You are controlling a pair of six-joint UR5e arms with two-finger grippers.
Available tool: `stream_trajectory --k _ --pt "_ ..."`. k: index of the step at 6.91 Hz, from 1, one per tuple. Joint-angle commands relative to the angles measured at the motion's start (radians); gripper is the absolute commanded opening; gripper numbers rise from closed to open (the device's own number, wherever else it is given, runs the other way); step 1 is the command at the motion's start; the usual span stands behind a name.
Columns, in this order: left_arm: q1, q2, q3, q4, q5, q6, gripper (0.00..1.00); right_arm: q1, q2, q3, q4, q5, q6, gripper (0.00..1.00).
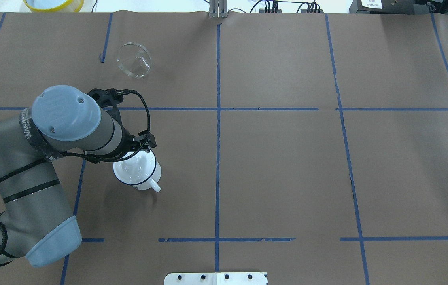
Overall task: Place funnel on cup
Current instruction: 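Grasp the white funnel with the left gripper and lift it off the mug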
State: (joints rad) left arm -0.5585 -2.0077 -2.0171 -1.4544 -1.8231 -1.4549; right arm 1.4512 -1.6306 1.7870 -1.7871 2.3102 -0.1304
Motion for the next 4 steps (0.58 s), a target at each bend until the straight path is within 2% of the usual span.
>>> stream_trajectory --k 1,4 --pt "0.002 0.003 -0.002 0.000 -0.001 0.001 0.90 0.000 0.000 0.000 0.000 0.000 0.000 1.00" --pt "0.011 0.003 0.000 0.000 -0.001 0.001 0.89 0.000 0.001 0.000 0.000 0.000 0.000 1.00"
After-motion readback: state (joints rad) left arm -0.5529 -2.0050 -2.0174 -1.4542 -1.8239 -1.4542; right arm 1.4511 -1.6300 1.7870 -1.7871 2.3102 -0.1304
